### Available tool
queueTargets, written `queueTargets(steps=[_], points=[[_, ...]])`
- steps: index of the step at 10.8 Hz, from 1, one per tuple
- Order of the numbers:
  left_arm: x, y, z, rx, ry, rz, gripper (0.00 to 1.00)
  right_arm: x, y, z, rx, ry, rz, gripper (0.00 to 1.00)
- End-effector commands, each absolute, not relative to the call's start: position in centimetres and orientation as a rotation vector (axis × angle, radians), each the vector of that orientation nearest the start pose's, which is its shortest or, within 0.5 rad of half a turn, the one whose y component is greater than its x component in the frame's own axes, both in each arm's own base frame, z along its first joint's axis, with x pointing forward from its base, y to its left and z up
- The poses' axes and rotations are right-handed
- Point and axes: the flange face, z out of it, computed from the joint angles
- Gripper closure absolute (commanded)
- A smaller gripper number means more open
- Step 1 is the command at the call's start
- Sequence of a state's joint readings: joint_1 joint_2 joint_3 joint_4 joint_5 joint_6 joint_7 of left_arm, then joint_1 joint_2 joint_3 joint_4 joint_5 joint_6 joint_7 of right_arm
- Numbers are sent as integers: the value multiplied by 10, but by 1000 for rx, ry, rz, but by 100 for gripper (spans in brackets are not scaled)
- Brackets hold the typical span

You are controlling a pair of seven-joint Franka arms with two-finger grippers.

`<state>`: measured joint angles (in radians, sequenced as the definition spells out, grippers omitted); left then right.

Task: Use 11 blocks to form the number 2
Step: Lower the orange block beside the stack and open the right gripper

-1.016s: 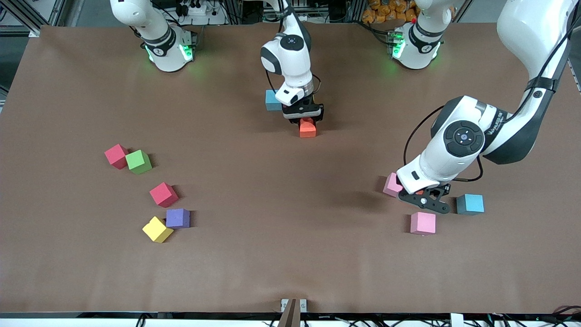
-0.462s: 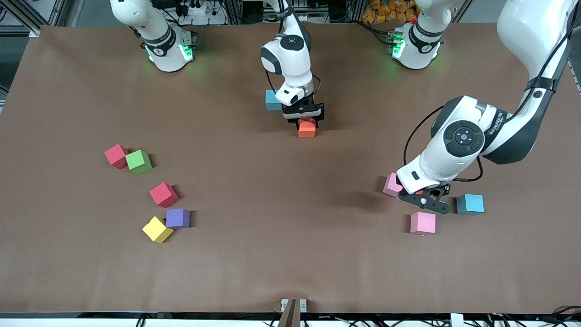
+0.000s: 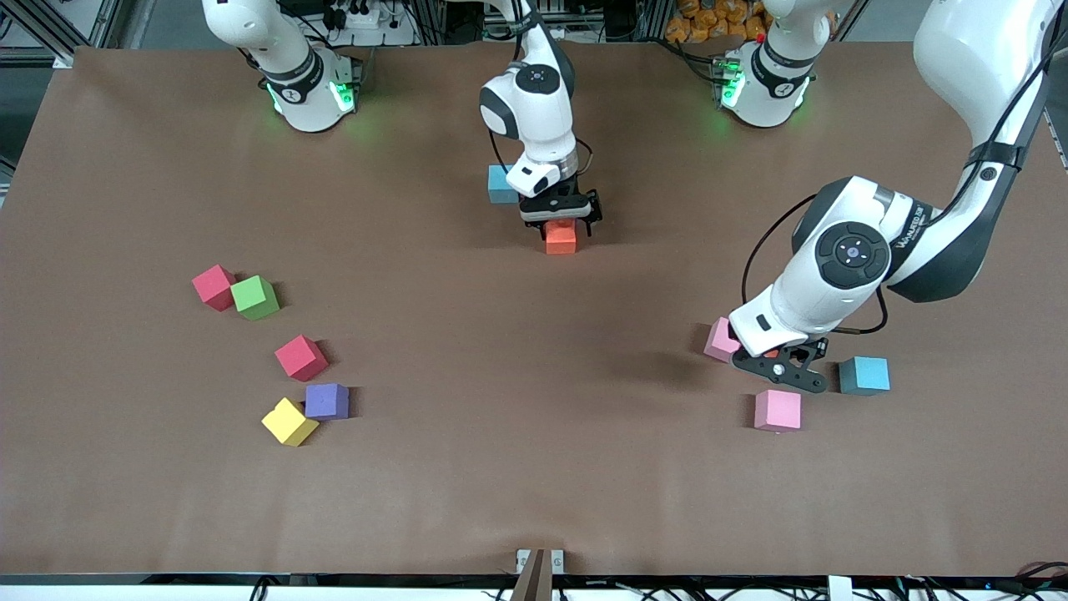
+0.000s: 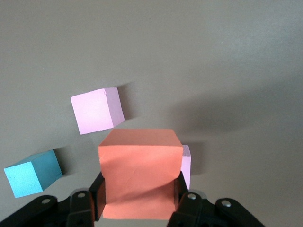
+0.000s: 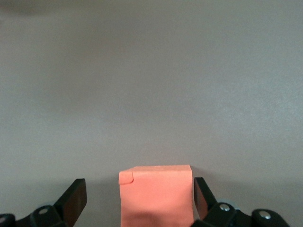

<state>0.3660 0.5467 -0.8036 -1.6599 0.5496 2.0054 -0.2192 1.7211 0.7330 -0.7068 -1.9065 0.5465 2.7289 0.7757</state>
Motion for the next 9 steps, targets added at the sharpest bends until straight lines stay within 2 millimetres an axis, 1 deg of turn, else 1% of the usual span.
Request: queueTargets(steps=[1,2,3,4,5,6,7,8,9], points=[[634,-193,369,-2993,584,-23,72,353,547,249,-2950,82,-423,0],[632,-195,373,-3010,578,-21,72,372,536,269,-2974,21,-397,0],[630,-196,375,-3039,554,11,72,396,519,291,-2978,4,-348,0],[627,-197,382,-3056,536,27,72,426,495,309,-2976,-21,-300,0],[625,-201,387,-3087,522,34,72,451,471,322,-2983,-70,-262,0],[622,-208,392,-3123,504,45,72,472,449,328,-2997,-139,-221,0],[620,-213,392,-3147,445,55,72,497,420,334,-3006,-202,-189,0],[614,-227,395,-3162,392,57,72,520,387,336,-3009,-298,-167,0],[608,-243,394,-3174,330,63,72,539,357,338,-3001,-399,-153,0]])
